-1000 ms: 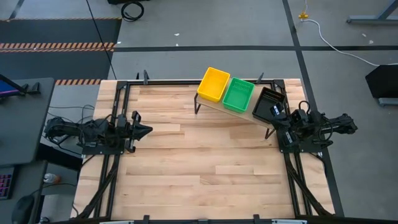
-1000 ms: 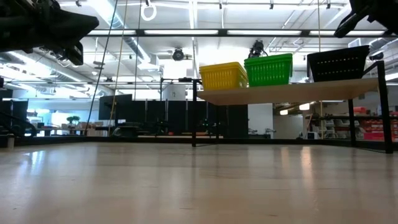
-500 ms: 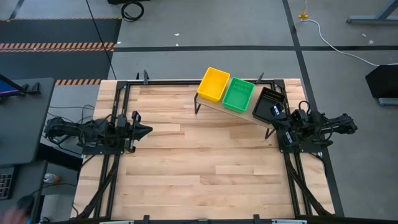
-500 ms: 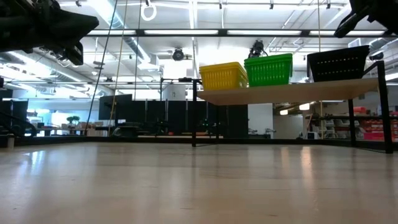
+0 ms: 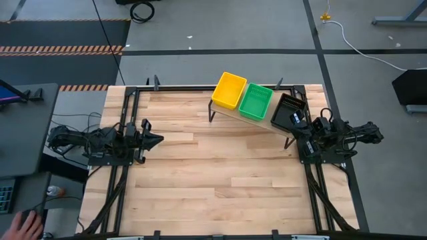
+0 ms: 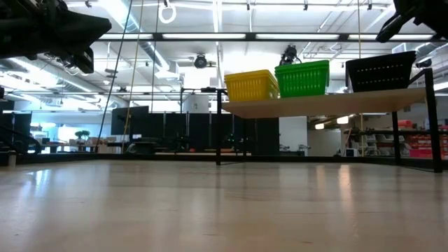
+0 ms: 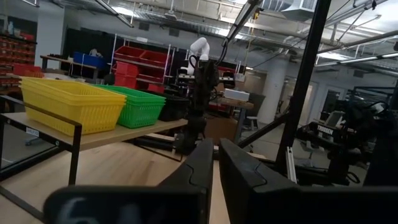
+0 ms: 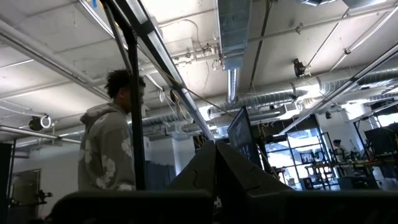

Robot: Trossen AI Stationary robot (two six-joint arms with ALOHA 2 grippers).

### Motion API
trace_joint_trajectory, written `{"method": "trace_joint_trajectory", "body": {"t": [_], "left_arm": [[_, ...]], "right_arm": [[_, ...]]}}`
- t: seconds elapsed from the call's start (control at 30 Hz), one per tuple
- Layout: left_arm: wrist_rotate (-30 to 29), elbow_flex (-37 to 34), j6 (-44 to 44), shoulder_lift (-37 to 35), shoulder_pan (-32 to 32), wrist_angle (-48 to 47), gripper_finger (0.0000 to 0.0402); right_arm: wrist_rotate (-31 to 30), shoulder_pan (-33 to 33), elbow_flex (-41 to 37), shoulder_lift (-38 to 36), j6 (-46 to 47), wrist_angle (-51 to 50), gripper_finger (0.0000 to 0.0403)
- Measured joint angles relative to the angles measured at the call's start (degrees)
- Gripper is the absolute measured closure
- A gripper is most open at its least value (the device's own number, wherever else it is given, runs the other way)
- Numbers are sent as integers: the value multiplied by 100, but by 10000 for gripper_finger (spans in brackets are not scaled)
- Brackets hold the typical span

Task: Stack baskets on shelf by color
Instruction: Return to Home Position

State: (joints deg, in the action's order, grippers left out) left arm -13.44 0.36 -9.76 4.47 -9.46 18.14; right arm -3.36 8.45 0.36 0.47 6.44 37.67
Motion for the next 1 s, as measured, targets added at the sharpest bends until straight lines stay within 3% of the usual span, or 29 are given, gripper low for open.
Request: {"method": "trace_joint_trajectory", "body": {"t": [1.0], "left_arm": [[1,0,0,0,1,1,377]], "right_arm": [[0,2,0,0,2,0,386]]}}
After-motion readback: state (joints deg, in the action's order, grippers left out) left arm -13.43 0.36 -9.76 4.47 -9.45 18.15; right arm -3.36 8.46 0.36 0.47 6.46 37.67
